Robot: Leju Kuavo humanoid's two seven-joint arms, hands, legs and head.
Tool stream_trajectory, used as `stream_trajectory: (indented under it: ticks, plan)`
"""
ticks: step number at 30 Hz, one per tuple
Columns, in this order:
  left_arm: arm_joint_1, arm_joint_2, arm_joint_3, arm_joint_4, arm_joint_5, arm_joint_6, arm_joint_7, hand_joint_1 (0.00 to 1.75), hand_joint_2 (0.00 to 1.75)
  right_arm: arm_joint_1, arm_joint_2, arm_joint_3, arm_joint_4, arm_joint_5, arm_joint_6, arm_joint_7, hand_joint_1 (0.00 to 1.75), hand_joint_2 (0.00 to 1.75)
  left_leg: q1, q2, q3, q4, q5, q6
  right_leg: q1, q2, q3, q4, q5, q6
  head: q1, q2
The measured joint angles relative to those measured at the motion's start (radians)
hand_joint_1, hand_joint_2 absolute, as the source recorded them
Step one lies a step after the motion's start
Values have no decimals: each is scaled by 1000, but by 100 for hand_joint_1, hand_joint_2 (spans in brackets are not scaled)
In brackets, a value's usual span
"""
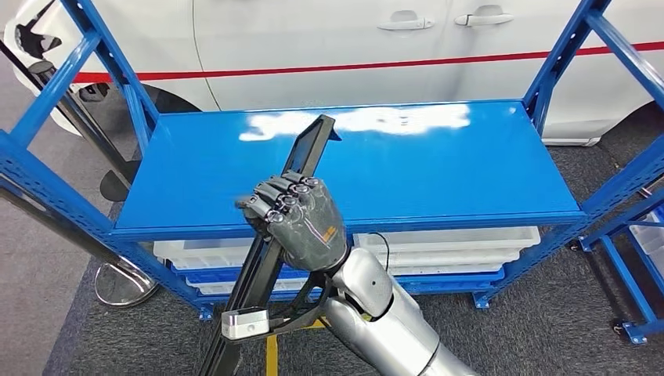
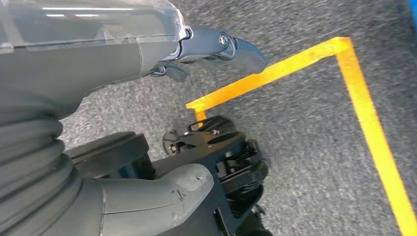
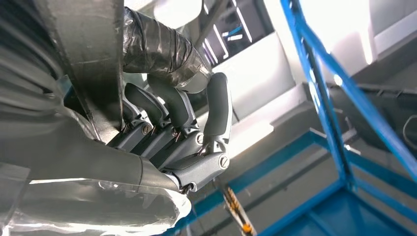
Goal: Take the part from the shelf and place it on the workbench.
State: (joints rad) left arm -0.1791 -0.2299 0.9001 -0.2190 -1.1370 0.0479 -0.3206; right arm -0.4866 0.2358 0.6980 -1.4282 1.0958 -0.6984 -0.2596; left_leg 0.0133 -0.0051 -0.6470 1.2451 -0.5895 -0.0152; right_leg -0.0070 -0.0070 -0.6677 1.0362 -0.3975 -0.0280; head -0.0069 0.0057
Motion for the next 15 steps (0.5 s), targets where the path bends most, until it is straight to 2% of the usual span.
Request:
stream_trajectory:
  ticks: [2, 3, 4, 7, 8, 9, 10, 11, 12, 13, 14, 15]
  plan:
    - [-3, -1, 0, 0, 3, 2, 0, 0, 175, 3, 1, 4, 9, -6, 0, -7, 175, 175, -1, 0, 97, -141, 38, 3, 0, 1, -18, 5, 15, 7, 0, 0]
    - [-4, -2, 0, 0, 3, 3, 0, 0, 175, 4, 2, 6, 14, -9, 0, -12, 175, 175, -3, -1, 129, -194, 51, 7, 0, 1, -23, 7, 22, 13, 0, 0]
    - [-5, -4, 0, 0, 3, 5, 0, 0, 175, 4, 4, 9, 18, -13, 0, -16, 175, 175, -6, -2, 143, -222, 57, 13, 0, 1, -26, 7, 29, 20, 0, 0]
    - [-3, -10, 0, 0, 4, 8, 0, 0, 175, 10, 9, 18, 31, -18, 0, -27, 175, 175, -10, -2, 132, -229, 79, 33, 0, 3, -27, -1, 49, 38, 0, 0]
    - [-3, -12, 0, 0, 4, 8, 0, 0, 175, 12, 10, 20, 35, -19, 0, -30, 175, 175, -8, 0, 127, -231, 90, 41, -2, 4, -33, 5, 37, 42, 0, 0]
    - [-4, -14, 1, 0, 4, 9, -1, 0, 175, 13, 10, 20, 39, -20, 0, -34, 175, 175, -6, 2, 118, -233, 103, 49, -2, 5, -45, 29, 6, 46, 0, 0]
    - [-6, -16, 1, 0, 4, 10, -1, 0, 175, 15, 9, 21, 42, -22, 0, -39, 175, 175, -6, 4, 107, -234, 116, 56, -4, 6, -61, 73, -42, 48, 0, 0]
    - [-7, -17, 1, 0, 4, 12, -1, 0, 175, 16, 9, 21, 45, -24, 0, -45, 175, 175, -7, 5, 94, -234, 126, 60, -5, 7, -81, 134, -97, 49, 0, 0]
    - [-8, -17, 1, 0, 4, 14, -1, 0, 175, 19, 9, 21, 49, -26, 0, -52, 175, 175, -8, 6, 79, -232, 137, 63, -5, 7, -96, 200, -139, 51, 0, 0]
    - [-8, -17, 1, 0, 4, 15, 0, 0, 175, 21, 9, 21, 52, -29, 0, -58, 175, 175, -10, 6, 64, -231, 147, 63, -5, 7, -102, 252, -160, 52, 0, 0]
    - [-8, -17, 1, 0, 3, 17, 1, 0, 175, 24, 9, 21, 55, -33, 0, -64, 175, 175, -12, 7, 48, -228, 156, 62, -5, 7, -94, 278, -160, 52, 0, 0]
    - [-9, -18, 1, 0, 3, 17, 3, 0, 175, 26, 9, 21, 58, -36, 0, -68, 175, 175, -14, 7, 33, -226, 165, 62, -5, 7, -68, 268, -143, 50, 0, 0]
